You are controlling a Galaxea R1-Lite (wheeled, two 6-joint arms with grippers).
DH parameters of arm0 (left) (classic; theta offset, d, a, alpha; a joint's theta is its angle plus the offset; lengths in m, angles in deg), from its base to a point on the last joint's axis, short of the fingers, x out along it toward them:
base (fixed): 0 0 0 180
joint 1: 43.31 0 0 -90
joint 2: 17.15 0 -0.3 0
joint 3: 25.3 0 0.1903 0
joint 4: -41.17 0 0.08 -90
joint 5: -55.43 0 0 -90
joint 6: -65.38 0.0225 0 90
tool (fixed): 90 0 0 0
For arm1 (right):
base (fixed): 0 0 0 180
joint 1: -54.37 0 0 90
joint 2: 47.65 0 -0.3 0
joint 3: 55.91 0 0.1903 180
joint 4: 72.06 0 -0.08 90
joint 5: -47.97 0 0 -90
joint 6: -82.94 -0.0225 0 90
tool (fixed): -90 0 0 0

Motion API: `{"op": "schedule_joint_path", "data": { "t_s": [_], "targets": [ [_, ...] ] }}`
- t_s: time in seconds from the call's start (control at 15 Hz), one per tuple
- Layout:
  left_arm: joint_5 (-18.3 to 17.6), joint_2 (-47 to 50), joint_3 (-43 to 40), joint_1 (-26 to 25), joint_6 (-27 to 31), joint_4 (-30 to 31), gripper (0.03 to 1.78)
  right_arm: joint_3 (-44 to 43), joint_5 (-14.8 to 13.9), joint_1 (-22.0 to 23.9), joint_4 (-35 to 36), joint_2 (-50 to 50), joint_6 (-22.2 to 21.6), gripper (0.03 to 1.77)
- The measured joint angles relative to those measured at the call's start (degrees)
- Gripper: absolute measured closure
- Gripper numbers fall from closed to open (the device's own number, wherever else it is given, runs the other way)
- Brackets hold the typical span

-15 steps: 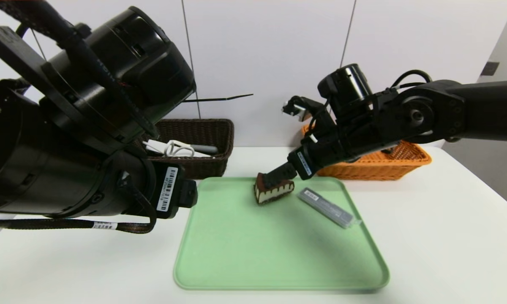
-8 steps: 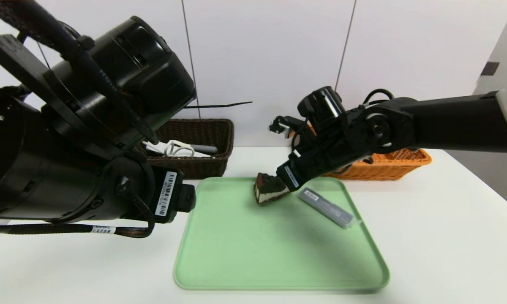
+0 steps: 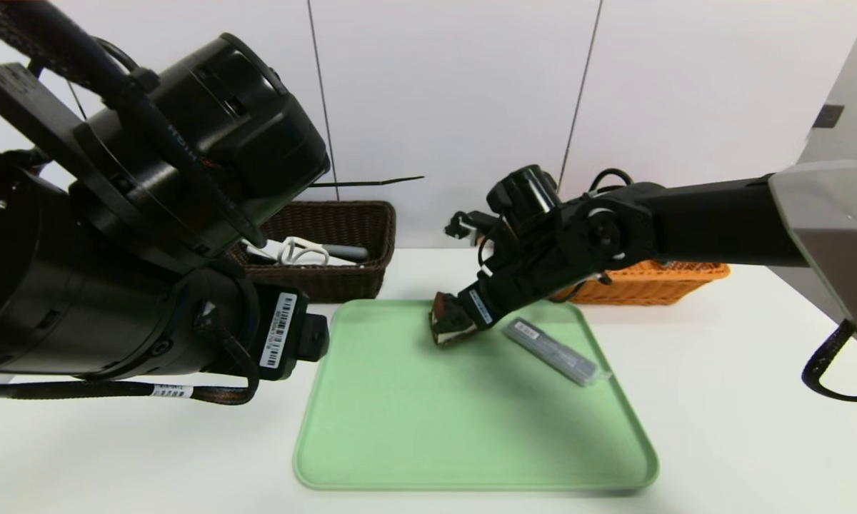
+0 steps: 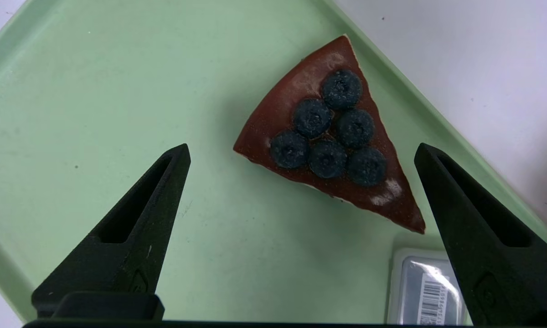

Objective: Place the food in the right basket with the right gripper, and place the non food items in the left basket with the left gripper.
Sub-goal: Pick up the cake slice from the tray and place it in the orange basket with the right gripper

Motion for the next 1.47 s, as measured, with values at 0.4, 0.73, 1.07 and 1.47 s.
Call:
{"op": "schedule_joint_path", "data": {
  "t_s": [0.4,0.73,1.07,1.47],
  "targets": [
    [0.04,-0.02,-0.02,0.00,0.13,0.02,0.12,-0.11,-0.11,-0.59,0.17,2.13,0.05,0.10],
    [0.04,-0.06,0.16,0.02,0.32,0.10,0.12,-0.43,-0.11,-0.66,0.12,3.43,0.02,0.30],
    [0.06,-0.04,0.16,0.02,0.32,0.10,0.12,-0.50,0.00,-0.61,0.12,3.47,0.05,0.97],
    [0.02,0.20,0.13,0.02,0.32,0.10,0.12,0.93,0.09,-0.61,-0.05,0.85,0.13,1.57]
  ]
}}
